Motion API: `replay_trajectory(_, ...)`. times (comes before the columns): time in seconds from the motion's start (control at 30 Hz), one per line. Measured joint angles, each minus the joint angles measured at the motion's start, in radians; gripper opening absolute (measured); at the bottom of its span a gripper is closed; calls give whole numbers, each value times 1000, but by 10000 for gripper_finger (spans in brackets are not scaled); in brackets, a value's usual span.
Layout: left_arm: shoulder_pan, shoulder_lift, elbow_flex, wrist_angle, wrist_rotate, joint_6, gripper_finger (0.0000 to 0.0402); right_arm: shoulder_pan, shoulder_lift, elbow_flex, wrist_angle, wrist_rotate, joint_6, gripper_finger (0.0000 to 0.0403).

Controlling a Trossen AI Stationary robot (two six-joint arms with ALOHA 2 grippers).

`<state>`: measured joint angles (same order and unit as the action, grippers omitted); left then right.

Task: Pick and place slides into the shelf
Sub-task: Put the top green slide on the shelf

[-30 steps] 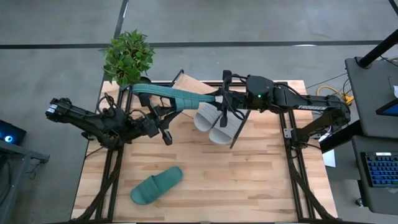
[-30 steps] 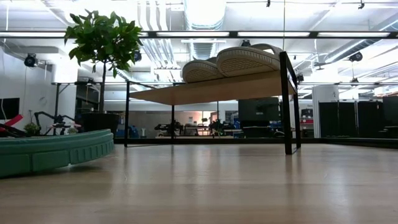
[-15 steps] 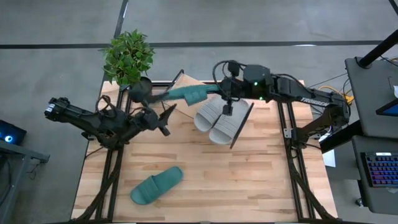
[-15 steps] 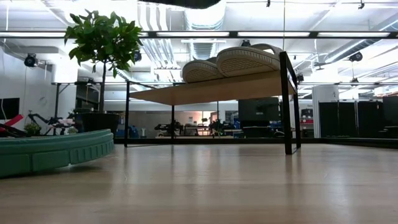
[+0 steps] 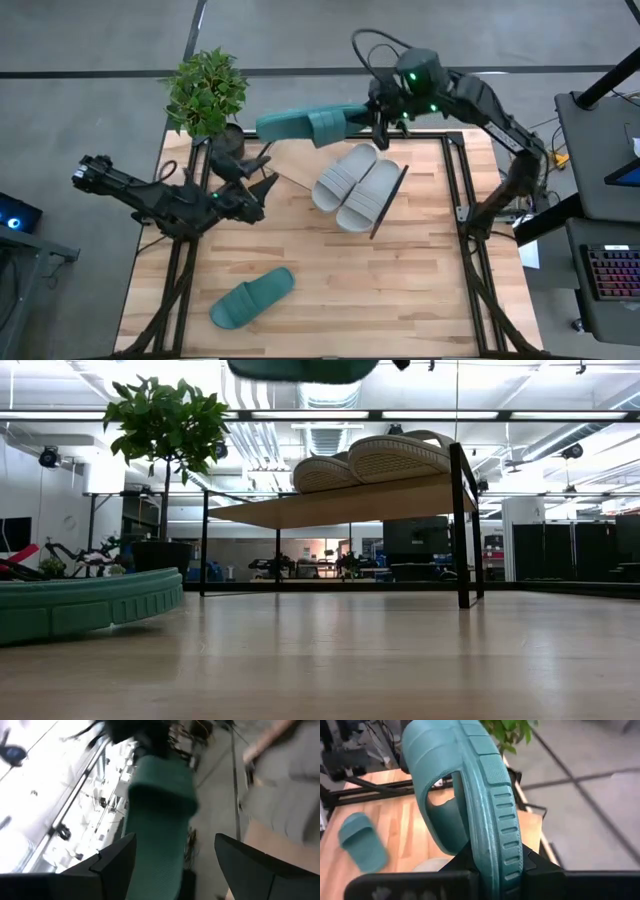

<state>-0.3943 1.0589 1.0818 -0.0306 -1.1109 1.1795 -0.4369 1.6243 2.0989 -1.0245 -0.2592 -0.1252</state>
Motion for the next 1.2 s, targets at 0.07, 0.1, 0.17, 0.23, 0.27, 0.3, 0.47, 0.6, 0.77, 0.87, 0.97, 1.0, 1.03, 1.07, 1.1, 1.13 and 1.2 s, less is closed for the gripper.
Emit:
replay_trajectory(0.07, 0, 9, -1, -56, -21, 12, 253, -18, 44, 66, -50, -37, 20, 29)
replay_trajectory(0.1, 0, 14, -1, -72, -43, 14, 253, -25, 64, 99, -79, -52, 22, 29)
replay_trajectory(0.17, 0, 25, -1, -94, -101, 18, 253, -33, 96, 158, -132, -66, 22, 29)
replay_trajectory(0.23, 0, 38, -1, -93, -174, 59, 253, -39, 126, 210, -179, -71, 22, 29)
replay_trajectory(0.27, 0, 46, -2, -94, -213, 92, 253, -40, 138, 232, -200, -70, 22, 29)
replay_trajectory(0.3, 0, 55, -2, -94, -237, 110, 254, -40, 149, 249, -217, -70, 21, 29)
replay_trajectory(0.47, 2, 93, -3, -92, -231, 117, 254, -42, 154, 254, -246, -125, 18, 29)
replay_trajectory(0.6, 2, 123, -5, -93, -230, 117, 254, -41, 145, 254, -266, -140, 20, 29)
replay_trajectory(0.77, 2, 142, -4, -91, -229, 113, 254, -33, 129, 254, -266, -134, 20, 29)
replay_trajectory(0.87, 2, 156, 0, -50, -214, 112, 254, -31, 127, 254, -265, -141, 20, 29)
replay_trajectory(0.97, 2, 167, 0, 76, -197, 93, 254, -32, 127, 254, -257, -139, 20, 29)
replay_trajectory(1.0, 2, 166, -1, 126, -178, 69, 254, -30, 127, 254, -249, -137, 20, 29)
replay_trajectory(1.03, 2, 163, 0, 176, -143, 23, 254, -28, 127, 254, -242, -134, 17, 29)
replay_trajectory(1.07, 2, 154, 0, 209, -94, -37, 254, -27, 127, 254, -235, -132, 13, 29)
replay_trajectory(1.1, 2, 142, 0, 229, -41, -103, 254, -26, 127, 254, -228, -133, 12, 29)
replay_trajectory(1.13, 4, 131, 0, 244, 11, -172, 254, -23, 127, 254, -220, -133, 11, 29)
replay_trajectory(1.2, 13, 110, 0, 258, 95, -314, 254, -22, 127, 254, -203, -134, 4, 29)
